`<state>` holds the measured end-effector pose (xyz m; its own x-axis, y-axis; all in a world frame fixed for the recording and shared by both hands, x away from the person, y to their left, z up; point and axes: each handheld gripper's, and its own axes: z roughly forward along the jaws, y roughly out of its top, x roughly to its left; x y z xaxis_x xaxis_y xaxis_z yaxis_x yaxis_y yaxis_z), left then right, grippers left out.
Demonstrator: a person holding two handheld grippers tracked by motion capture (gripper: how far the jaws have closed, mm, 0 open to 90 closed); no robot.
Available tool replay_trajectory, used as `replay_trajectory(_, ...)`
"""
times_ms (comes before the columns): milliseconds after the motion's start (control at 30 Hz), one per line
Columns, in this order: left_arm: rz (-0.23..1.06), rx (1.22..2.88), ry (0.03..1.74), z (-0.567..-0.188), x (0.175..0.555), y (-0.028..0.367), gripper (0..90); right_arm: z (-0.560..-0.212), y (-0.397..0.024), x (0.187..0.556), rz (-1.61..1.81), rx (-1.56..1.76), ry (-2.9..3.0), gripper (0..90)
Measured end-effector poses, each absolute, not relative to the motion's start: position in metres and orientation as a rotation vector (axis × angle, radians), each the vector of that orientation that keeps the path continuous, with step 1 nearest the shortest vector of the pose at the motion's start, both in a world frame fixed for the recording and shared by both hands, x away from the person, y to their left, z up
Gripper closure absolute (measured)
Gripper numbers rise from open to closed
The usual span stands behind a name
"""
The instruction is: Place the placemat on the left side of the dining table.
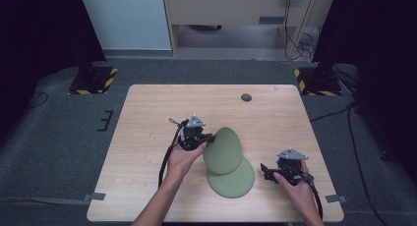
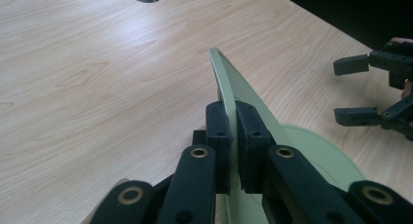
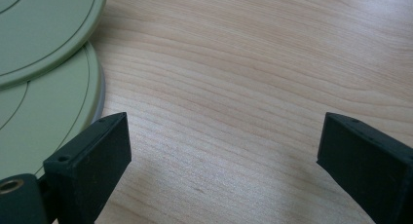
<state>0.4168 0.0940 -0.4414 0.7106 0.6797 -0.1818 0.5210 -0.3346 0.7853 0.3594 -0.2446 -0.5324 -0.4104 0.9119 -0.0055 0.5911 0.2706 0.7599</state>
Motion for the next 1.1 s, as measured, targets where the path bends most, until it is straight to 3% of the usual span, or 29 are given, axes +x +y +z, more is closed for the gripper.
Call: replay_trajectory(1100,0.266,2.012,0.911,-0.423,0.424,0.101,85.6,-0.533,-0.248,0.36,0.943,1.379,2.097,5.6)
